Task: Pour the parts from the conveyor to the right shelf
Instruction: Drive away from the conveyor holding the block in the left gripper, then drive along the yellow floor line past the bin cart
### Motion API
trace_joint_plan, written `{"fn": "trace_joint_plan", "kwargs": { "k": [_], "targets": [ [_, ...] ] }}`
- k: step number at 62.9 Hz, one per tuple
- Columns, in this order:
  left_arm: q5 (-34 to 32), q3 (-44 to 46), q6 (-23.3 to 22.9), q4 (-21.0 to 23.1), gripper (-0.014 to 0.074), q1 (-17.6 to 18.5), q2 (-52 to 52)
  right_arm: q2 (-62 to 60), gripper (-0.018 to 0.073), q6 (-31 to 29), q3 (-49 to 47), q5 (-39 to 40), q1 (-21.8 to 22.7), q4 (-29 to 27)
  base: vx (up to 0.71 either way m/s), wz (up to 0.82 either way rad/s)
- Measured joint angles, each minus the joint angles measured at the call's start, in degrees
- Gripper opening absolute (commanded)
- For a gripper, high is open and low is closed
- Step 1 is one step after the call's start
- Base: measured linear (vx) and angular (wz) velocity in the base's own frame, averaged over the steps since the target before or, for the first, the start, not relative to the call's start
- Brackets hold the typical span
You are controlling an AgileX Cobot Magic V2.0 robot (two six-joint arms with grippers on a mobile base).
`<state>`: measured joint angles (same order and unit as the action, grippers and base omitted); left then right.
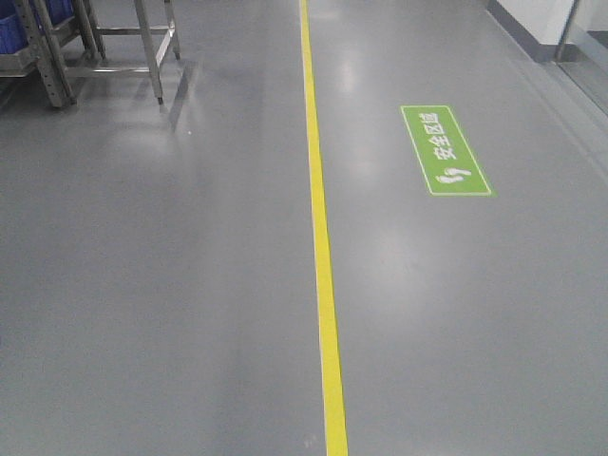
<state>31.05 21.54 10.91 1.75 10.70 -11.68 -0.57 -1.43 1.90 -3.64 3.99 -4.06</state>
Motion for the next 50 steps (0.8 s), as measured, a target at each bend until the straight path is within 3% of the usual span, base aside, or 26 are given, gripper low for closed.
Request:
{"fn": "trace_joint_plan", "kwargs": {
  "k": [50],
  "targets": [
    [0.00, 0.00, 0.00, 0.00, -0.0006, 0.00, 0.00, 0.00, -0.0009, 0.00, 0.00, -0.06, 0.00, 0.00, 0.72, 0.01]
  ]
}}
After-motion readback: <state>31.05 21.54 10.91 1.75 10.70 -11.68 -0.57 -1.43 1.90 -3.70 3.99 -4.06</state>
